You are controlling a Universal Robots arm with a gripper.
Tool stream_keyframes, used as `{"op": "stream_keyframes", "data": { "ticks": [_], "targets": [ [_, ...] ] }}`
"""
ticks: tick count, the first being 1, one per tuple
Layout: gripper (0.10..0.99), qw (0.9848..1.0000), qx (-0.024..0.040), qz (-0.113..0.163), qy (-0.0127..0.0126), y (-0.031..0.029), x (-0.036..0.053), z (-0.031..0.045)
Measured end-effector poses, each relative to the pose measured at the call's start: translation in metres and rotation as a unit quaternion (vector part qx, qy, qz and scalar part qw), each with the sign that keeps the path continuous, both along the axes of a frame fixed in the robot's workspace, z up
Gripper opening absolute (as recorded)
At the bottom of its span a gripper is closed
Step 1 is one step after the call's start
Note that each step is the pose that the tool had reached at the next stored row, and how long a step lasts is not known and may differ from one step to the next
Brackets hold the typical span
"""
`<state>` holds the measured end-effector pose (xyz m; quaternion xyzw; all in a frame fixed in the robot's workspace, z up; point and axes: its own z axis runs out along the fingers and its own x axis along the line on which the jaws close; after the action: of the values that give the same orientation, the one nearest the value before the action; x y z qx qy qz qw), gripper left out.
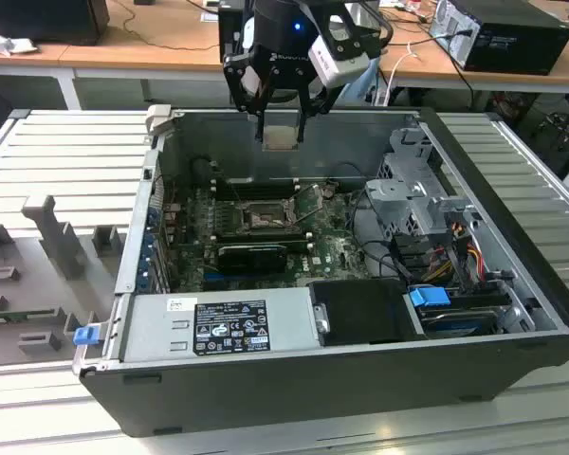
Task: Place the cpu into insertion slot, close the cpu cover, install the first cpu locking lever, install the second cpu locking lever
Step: 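Place the cpu into insertion slot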
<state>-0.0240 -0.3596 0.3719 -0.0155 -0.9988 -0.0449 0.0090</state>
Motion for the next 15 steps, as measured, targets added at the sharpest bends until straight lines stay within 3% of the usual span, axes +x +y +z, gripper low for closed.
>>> {"op": "stream_keyframes", "data": {
  "ticks": [2,4,15],
  "targets": [
    [0.529,0.9996,0.0,-0.029,0.0,0.0,0.0,0.0],
    [0.529,0.9992,-0.0001,-0.04,0.0,0.0,0.0,0.0],
    [0.529,0.9989,-0.0013,-0.047,0.0002,-0.0002,0.0001,-0.0028]
  ]
}}
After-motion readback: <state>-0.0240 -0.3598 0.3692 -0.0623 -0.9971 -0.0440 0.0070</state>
